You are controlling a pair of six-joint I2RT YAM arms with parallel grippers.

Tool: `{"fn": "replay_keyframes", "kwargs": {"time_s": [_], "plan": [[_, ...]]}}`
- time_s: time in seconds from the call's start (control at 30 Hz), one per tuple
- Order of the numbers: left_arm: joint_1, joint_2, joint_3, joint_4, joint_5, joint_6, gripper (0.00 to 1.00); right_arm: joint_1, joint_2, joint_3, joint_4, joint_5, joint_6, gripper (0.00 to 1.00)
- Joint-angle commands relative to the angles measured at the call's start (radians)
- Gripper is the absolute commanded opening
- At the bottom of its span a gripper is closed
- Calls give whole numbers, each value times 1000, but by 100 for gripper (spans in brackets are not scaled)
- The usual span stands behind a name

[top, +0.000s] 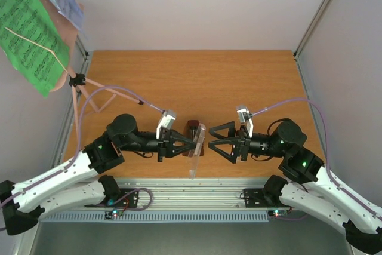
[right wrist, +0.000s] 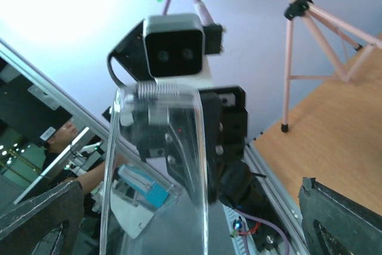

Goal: Pack up the instrument practice props

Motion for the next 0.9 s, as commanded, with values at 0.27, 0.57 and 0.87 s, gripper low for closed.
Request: {"fn": "replay_keyframes", "kwargs": {"time_s": [0.27, 0.57, 0.87], "plan": [[-110, 96, 32, 281, -21, -65, 0, 8, 55, 93, 136, -125, -33, 89], [-110, 87, 17, 271, -66, -65, 1, 8, 70, 87, 145, -131, -7, 83], [-110, 74, 5, 265, -107, -69, 0, 11, 71, 61, 176, -144, 19, 80]]}}
